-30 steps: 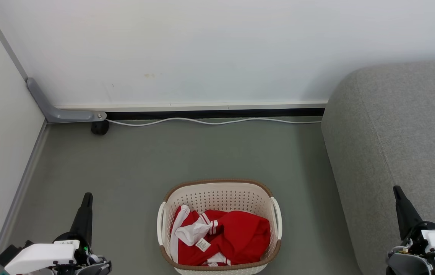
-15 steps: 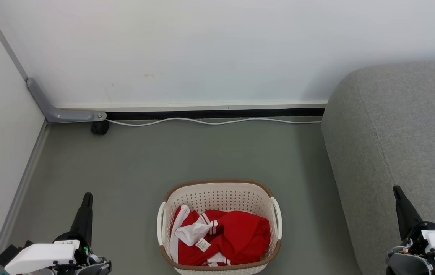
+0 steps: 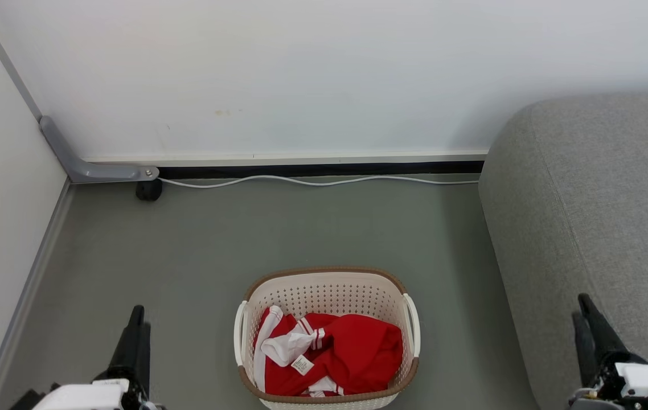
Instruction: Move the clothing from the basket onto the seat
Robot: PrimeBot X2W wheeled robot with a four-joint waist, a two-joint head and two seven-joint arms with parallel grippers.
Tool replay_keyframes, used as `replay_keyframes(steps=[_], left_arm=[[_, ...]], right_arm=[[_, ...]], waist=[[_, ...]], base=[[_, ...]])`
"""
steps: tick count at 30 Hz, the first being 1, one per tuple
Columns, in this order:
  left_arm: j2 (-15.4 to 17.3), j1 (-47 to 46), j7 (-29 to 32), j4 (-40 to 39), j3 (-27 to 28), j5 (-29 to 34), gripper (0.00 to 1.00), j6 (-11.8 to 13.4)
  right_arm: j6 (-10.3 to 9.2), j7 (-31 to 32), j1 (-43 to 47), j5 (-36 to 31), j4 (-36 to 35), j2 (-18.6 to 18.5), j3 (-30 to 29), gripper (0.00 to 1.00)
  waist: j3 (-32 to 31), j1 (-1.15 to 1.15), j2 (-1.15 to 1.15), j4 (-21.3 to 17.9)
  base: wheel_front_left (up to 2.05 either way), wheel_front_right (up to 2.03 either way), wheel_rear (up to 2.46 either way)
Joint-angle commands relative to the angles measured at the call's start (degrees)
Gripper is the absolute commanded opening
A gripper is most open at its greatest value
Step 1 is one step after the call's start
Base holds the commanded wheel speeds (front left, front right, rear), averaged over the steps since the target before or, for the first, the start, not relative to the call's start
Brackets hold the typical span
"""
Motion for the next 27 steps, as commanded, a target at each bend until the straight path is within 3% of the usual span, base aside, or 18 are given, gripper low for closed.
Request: replay_keyframes(steps=[1, 8, 12, 27], left_arm=[[-0.4, 0.6, 0.0, 0.7, 0.0, 0.0, 1.0, 0.0], [-0.4, -0.2, -1.0, 1.1, -0.3, 0.2, 1.0, 0.0], [-0.2, -0.6, -1.7, 1.1, -0.6, 0.6, 1.0, 0.0], [0.7, -2.7, -4.4, 1.4, -1.9, 6.6, 1.0, -0.1]], right_arm=[[-0.01, 0.0, 0.5, 0.0, 0.7, 0.3, 0.1, 1.0], [0.0, -0.5, -0.3, -0.5, 0.9, 0.2, 0.8, 1.0], [0.01, -1.0, -0.9, -0.9, 0.9, -0.1, 1.4, 1.0], [0.05, -4.4, -3.8, -5.0, 1.9, -2.3, 5.7, 1.0]], waist=[[0.0, 0.0, 0.0, 0.0], [0.0, 0.13, 0.0, 0.0], [0.1, 0.01, 0.0, -0.1], [0.4, 0.0, 0.0, -0.4]], base=[[0.0, 0.0, 0.0], [0.0, 0.0, 0.0], [0.0, 0.0, 0.0], [0.0, 0.0, 0.0]])
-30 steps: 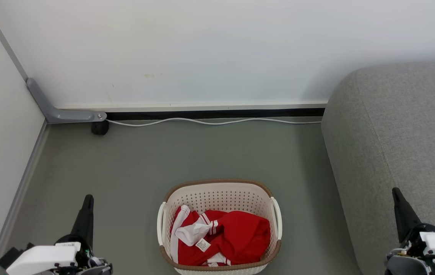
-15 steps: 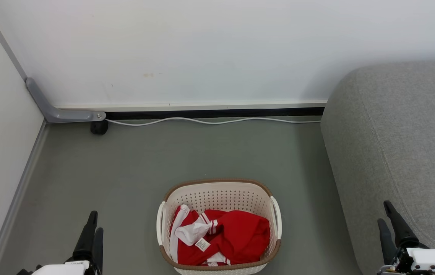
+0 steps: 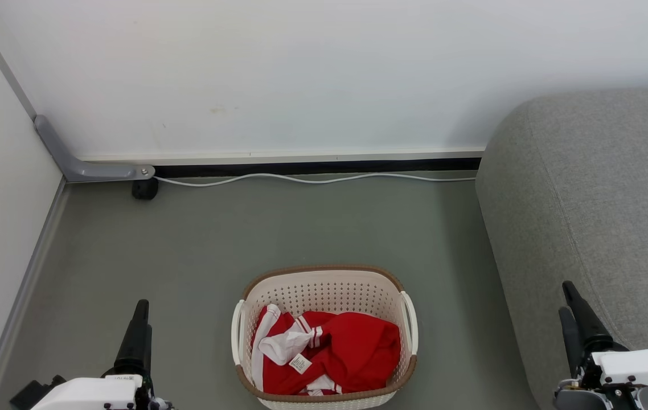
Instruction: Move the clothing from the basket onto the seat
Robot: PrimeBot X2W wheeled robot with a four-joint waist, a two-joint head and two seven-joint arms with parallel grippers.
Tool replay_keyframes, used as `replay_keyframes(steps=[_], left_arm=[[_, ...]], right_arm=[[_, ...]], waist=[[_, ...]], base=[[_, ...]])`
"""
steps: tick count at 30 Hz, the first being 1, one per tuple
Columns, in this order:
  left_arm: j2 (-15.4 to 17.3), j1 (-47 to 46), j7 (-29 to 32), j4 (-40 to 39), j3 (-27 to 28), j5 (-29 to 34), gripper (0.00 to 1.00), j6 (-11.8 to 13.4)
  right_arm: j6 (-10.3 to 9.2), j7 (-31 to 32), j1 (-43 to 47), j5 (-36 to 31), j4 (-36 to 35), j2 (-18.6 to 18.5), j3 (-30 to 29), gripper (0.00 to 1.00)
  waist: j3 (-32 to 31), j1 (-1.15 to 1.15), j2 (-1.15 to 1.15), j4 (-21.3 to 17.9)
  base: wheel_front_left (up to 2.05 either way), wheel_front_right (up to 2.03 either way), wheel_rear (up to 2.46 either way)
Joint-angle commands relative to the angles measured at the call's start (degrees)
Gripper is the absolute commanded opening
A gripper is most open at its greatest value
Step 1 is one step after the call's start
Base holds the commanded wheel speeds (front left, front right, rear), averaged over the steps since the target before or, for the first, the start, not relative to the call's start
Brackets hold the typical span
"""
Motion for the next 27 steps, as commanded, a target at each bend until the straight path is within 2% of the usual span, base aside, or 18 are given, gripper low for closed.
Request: replay_keyframes(steps=[1, 27], left_arm=[[1.0, -3.3, -0.7, -1.3, 0.1, 1.4, 1.0, -0.2], [2.7, -6.3, -5.0, 0.5, -2.9, 26.5, 1.0, -0.3]], right_arm=[[0.22, -0.8, -3.1, -1.3, -1.0, -1.3, 0.5, 1.0], [0.28, -5.2, -7.4, -23.8, 2.3, -3.7, 6.3, 1.0]], waist=[[0.0, -0.01, 0.0, 0.0], [0.1, -0.01, 0.0, -0.8]], base=[[0.0, 0.0, 0.0], [0.0, 0.0, 0.0]])
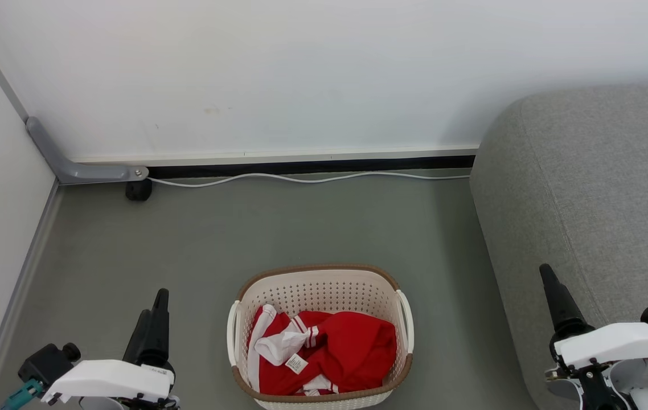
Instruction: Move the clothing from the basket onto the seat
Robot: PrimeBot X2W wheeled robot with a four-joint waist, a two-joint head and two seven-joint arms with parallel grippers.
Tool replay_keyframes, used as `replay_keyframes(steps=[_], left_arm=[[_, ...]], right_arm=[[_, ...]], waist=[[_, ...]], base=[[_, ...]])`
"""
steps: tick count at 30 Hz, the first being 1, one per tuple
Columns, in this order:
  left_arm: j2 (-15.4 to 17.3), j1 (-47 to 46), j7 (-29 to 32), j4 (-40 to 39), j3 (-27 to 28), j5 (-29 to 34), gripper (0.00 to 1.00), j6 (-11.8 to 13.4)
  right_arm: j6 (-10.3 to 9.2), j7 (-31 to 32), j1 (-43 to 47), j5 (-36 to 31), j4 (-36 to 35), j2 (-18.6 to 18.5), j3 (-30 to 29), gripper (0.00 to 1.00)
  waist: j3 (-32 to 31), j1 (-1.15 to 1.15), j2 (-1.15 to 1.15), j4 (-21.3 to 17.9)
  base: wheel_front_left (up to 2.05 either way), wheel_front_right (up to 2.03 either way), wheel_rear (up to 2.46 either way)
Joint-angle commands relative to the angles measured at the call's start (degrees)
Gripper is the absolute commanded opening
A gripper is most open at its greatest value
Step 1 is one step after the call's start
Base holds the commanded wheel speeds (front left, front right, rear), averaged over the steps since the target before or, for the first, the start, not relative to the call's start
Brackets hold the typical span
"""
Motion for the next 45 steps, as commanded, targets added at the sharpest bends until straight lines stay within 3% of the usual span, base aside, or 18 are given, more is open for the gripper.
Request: replay_keyframes(steps=[1, 45], left_arm=[[1.1, -3.9, -0.8, -1.0, 0.6, 2.4, 1.0, -0.3], [1.2, -10.8, -8.0, 10.6, 0.3, 35.6, 1.0, -0.4]], right_arm=[[0.27, -1.0, -3.0, -2.2, -0.8, -1.1, 0.9, 1.0], [0.37, -8.2, -12.1, -29.3, 11.3, -4.0, 12.2, 1.0]], waist=[[0.0, -0.01, 0.0, -0.1], [0.3, -0.01, 0.0, -0.8]], base=[[0.0, 0.0, 0.0], [0.0, 0.0, 0.0]])
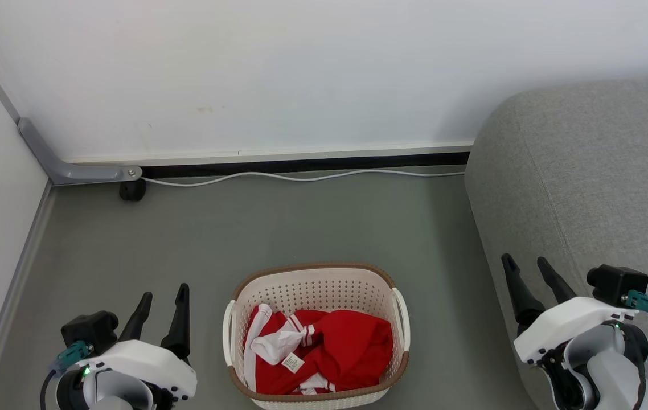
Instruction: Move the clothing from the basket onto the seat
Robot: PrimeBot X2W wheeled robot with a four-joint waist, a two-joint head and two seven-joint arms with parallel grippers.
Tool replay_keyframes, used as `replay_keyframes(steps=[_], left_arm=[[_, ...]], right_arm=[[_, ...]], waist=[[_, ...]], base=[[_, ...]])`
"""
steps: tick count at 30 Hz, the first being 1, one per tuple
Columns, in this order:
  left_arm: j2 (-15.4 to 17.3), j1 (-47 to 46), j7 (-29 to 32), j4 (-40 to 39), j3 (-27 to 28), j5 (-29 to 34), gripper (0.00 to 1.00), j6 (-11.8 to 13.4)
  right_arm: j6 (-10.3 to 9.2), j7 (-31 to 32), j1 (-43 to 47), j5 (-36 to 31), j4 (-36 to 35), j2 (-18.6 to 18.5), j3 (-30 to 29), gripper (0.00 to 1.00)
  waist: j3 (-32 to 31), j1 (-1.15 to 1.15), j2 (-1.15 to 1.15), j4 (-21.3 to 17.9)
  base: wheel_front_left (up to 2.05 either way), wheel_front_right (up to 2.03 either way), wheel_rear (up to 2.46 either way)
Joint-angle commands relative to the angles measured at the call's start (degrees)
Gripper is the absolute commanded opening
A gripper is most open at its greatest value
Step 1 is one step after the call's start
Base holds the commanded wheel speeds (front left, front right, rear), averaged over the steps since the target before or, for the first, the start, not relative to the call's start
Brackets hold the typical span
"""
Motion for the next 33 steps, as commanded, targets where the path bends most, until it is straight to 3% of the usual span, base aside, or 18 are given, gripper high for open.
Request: replay_keyframes(steps=[1, 28, 33], left_arm=[[1.1, -4.1, -1.2, -0.5, 1.2, 2.5, 1.0, -0.3], [1.3, -8.1, -5.7, 1.4, 2.2, 22.8, 1.0, -0.2], [1.1, -7.7, -5.7, 1.3, 3.1, 22.9, 1.0, 0.0]], right_arm=[[0.36, -1.3, -3.1, -2.2, -0.3, -0.9, 1.6, 1.0], [0.42, -5.8, -8.6, -18.1, 3.4, -2.9, 6.0, 1.0], [0.42, -5.8, -8.1, -19.0, 2.8, -2.6, 4.5, 1.0]], waist=[[0.0, 0.0, 0.0, 0.0], [0.2, 0.0, 0.0, -0.7], [0.1, 0.0, 0.0, -0.7]], base=[[0.0, 0.0, 0.0], [0.0, 0.0, 0.0], [0.0, 0.0, 0.0]])
